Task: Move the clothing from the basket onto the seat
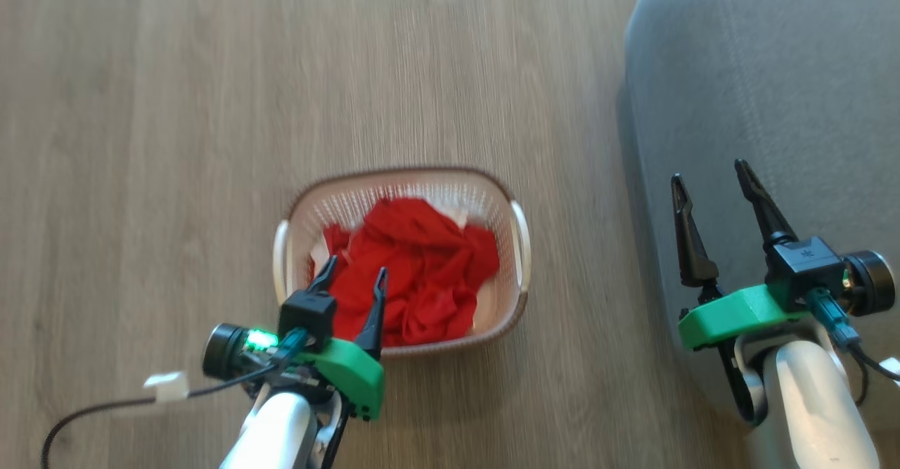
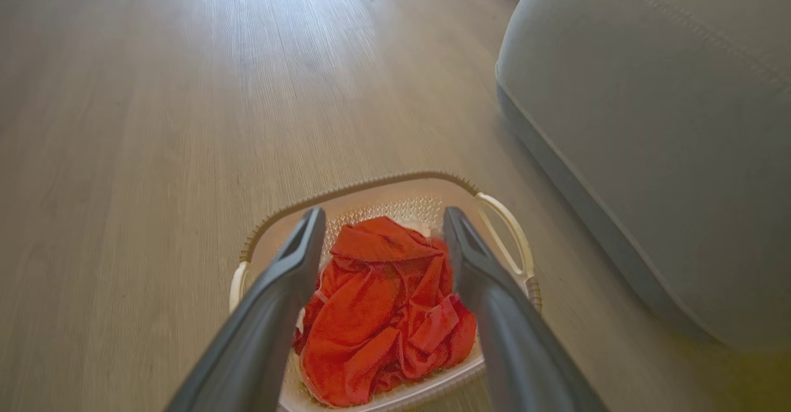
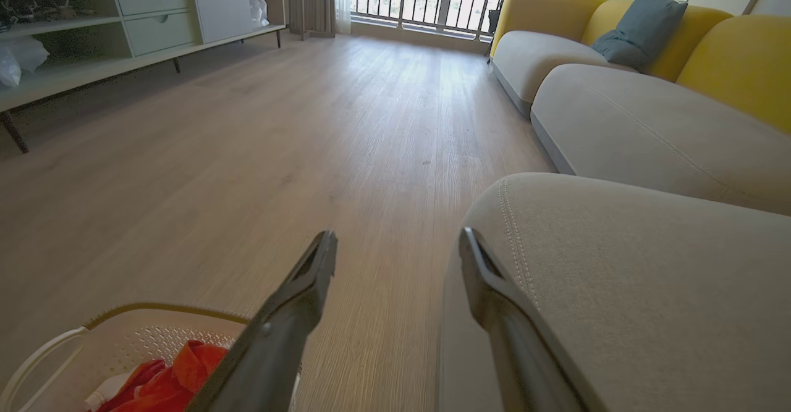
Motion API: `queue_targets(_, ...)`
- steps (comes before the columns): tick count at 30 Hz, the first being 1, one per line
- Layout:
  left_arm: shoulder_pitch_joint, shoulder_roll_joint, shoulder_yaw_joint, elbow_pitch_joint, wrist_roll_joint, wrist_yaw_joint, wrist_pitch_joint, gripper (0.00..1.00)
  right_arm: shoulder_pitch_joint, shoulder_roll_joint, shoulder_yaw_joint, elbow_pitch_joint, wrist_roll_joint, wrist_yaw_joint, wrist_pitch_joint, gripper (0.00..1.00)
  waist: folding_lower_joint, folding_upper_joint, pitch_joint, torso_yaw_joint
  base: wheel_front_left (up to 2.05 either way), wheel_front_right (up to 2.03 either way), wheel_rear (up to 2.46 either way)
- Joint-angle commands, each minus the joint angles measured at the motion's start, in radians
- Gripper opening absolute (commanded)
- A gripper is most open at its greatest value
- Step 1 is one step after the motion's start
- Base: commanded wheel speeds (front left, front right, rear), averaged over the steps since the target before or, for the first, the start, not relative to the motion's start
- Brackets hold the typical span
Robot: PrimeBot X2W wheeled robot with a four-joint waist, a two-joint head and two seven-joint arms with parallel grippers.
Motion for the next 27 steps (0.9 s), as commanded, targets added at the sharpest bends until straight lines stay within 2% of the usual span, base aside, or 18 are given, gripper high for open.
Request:
queue_targets(1, -0.018, -0.003, 0.019, -0.012, 0.010, -0.004, -0.010, 1.00, -0.014, -0.010, 0.019, -0.031, -0.013, 0.000, -0.009, 1.00, -0.0001, 0.0000, 0.099, -0.011, 0.00, 0.00, 0.00)
queue_targets(12, -0.331, -0.003, -0.119, 0.387, 0.055, -0.012, -0.010, 1.00, -0.069, -0.014, 0.001, -0.087, -0.025, 0.000, -0.009, 1.00, -0.0001, 0.0000, 0.375, -0.042, 0.00, 0.00, 0.00)
queue_targets(22, -0.607, -0.003, -0.203, 0.621, 0.075, -0.014, -0.010, 1.00, -0.084, -0.013, 0.036, -0.152, -0.021, 0.000, -0.009, 1.00, -0.0001, 0.0000, 0.582, -0.093, 0.00, 0.00, 0.00)
queue_targets(27, -0.700, -0.003, -0.212, 0.738, 0.062, -0.001, -0.010, 1.00, -0.067, -0.011, 0.052, -0.179, -0.013, 0.000, -0.009, 1.00, -0.0001, 0.0000, 0.633, -0.115, 0.00, 0.00, 0.00)
